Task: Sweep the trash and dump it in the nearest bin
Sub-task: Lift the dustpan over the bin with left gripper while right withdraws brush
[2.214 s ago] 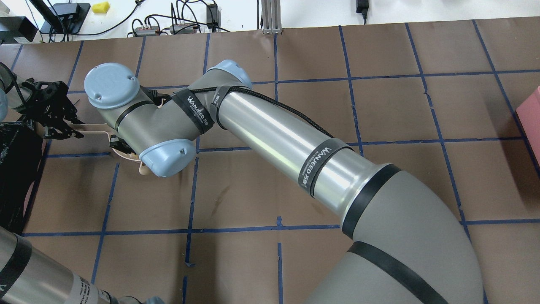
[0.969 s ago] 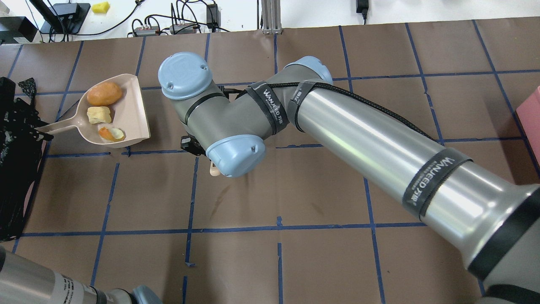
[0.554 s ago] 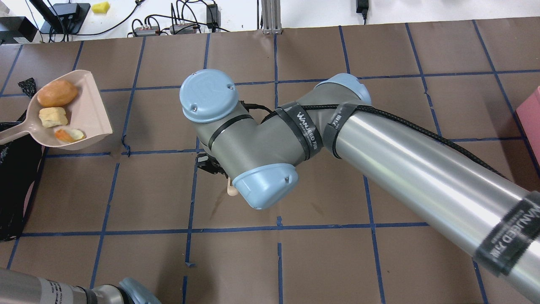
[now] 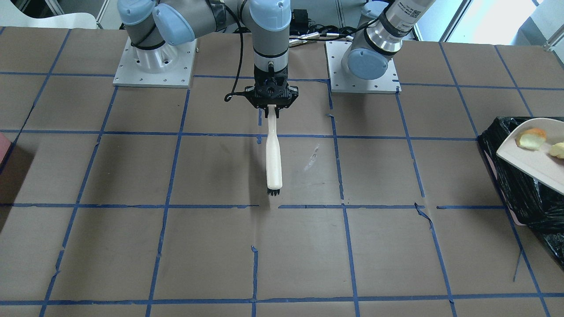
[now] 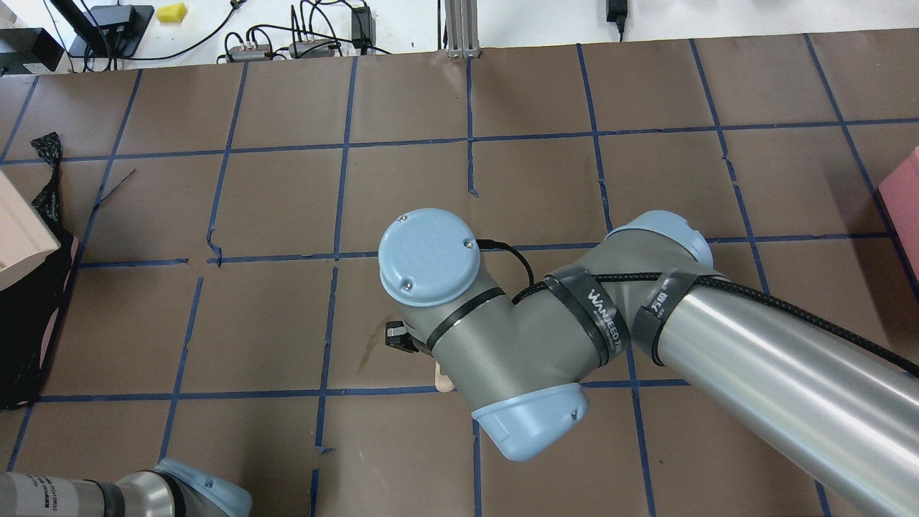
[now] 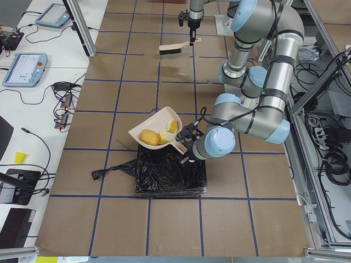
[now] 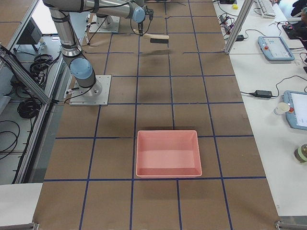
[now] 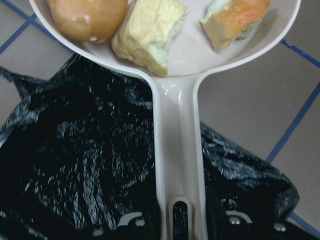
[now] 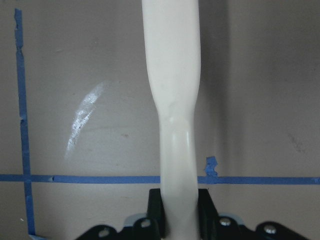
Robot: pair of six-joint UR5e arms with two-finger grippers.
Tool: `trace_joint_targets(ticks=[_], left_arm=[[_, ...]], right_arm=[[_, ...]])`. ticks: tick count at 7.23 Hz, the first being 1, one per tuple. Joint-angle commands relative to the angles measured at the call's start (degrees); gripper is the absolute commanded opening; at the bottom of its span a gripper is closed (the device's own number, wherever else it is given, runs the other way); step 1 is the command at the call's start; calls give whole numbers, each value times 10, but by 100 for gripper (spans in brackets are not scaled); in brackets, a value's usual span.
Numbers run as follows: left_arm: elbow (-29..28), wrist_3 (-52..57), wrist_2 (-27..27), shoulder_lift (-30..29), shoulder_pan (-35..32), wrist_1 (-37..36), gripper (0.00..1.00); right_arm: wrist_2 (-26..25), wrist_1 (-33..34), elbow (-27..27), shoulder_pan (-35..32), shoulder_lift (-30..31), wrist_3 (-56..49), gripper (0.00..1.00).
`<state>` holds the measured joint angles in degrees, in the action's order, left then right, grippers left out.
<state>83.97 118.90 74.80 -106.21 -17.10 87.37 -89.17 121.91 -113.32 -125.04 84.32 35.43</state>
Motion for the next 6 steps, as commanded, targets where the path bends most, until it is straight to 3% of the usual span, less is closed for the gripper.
trace_joint_targets(ticks=[1, 2, 6], left_arm=[[-39, -1, 79, 6, 29, 7, 3], [-49, 2, 78, 3, 36, 6, 3], [-53, -2, 100, -9, 39, -56, 3]], right_arm=[[0, 41, -92, 5, 56, 1, 16], [0, 59, -124, 2, 65, 13, 14], [8, 75, -130, -6, 62, 25, 13]])
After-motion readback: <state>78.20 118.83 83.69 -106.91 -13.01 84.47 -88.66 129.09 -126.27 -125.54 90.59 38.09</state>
